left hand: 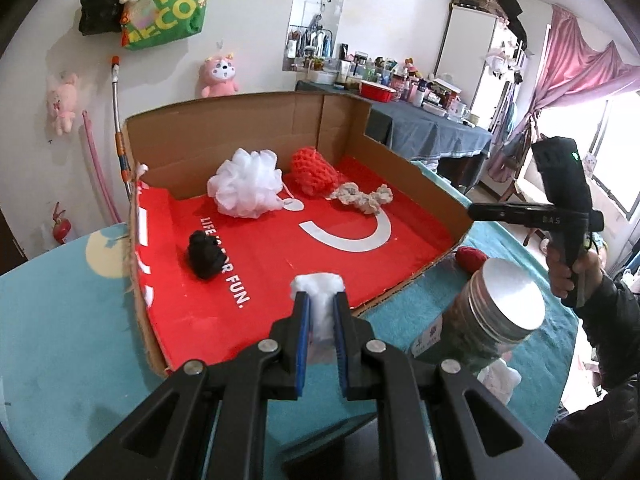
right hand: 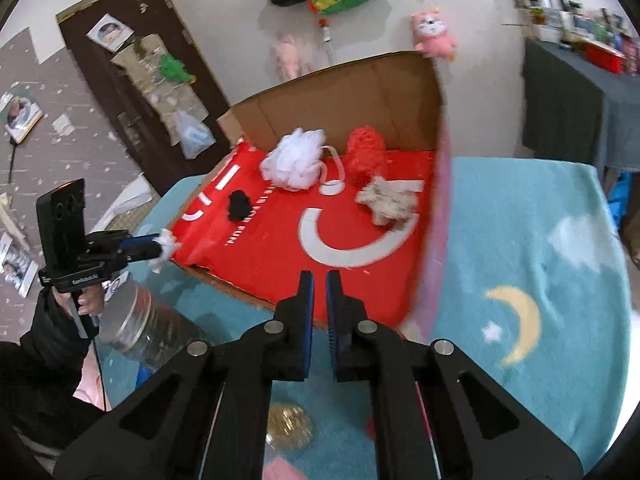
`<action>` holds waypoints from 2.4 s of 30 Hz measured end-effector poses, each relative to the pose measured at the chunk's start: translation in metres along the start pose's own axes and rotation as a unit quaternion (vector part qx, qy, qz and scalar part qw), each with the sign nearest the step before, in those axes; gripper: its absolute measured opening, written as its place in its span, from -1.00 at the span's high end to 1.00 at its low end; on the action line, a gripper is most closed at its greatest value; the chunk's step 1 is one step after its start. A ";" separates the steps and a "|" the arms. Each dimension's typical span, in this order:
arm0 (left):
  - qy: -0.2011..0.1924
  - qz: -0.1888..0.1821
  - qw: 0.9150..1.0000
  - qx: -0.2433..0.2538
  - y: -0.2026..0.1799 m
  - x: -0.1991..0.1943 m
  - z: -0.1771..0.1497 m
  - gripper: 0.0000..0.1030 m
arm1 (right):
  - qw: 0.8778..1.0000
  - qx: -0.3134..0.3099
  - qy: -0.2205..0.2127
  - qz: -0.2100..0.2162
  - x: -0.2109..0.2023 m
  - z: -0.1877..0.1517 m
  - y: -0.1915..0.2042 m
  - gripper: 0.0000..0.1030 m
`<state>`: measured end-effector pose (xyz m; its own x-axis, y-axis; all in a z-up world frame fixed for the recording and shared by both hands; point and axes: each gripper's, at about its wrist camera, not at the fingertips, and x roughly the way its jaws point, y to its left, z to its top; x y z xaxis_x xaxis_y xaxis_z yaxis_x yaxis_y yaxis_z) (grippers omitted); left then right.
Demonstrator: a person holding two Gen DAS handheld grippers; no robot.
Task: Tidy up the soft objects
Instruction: 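Lift the white pad and red knitted pouch off the table, then carry the white pad and red pouch over into the box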
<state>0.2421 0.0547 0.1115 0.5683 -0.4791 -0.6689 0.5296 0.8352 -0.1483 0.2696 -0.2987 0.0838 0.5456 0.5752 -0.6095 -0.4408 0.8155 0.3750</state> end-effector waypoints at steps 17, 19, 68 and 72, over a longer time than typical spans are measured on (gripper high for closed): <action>0.000 0.062 0.995 -0.080 0.023 -0.056 -0.090 0.75 | 0.992 0.046 0.007 -0.120 -0.024 -0.060 -0.029 -0.57; 0.001 0.060 0.994 -0.091 0.026 -0.056 -0.099 0.75 | 0.991 0.041 0.012 -0.124 -0.016 -0.059 -0.027 -0.57; -0.015 -0.077 0.995 -0.063 -0.122 -0.014 -0.123 0.76 | 0.998 0.047 -0.045 -0.004 -0.027 -0.161 0.118 0.44; -0.012 -0.074 0.995 -0.069 -0.120 -0.008 -0.122 0.76 | 0.998 0.047 -0.039 -0.001 -0.021 -0.161 0.116 0.44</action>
<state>0.0965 -0.0088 0.0460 0.5061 -0.6046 -0.6151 0.5186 0.7832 -0.3431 0.0920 -0.2269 0.0275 0.6019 0.5742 -0.5549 -0.3725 0.8166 0.4410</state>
